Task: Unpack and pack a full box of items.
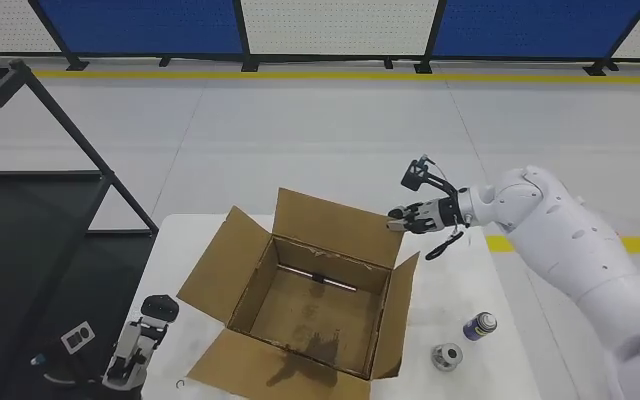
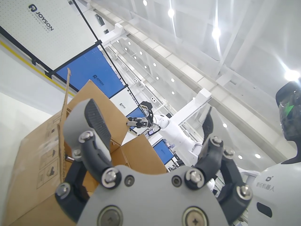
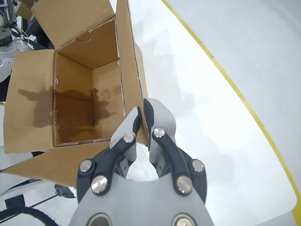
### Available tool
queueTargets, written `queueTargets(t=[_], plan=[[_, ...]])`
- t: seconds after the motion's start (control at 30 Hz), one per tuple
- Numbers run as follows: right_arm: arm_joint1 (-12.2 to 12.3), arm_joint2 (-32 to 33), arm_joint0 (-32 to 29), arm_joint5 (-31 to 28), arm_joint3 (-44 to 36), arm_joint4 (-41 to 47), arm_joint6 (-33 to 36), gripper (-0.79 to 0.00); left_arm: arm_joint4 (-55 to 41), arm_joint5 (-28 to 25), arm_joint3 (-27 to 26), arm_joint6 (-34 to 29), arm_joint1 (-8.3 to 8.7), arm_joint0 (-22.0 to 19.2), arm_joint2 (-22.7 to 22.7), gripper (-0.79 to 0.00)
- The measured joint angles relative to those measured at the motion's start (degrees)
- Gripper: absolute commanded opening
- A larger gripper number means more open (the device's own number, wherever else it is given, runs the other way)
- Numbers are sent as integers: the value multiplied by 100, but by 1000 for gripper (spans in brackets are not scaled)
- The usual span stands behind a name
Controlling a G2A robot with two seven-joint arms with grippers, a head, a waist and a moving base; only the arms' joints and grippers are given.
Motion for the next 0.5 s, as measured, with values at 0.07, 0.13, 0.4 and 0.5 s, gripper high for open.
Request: queueTargets(t=[0.07,0.13,0.4,0.5], plan=[[26,-128,42,-114,-8,57,-115,-785,8,7,14,-7,-2,-13,14,0],[52,-152,54,-167,-52,53,-167,-785,8,14,32,-11,-3,-31,28,0],[201,-143,97,-162,-376,174,-163,-785,-15,60,74,-48,-5,-104,54,0],[265,-143,125,-162,-487,217,-163,-785,-29,82,98,-67,-6,-138,70,0]])
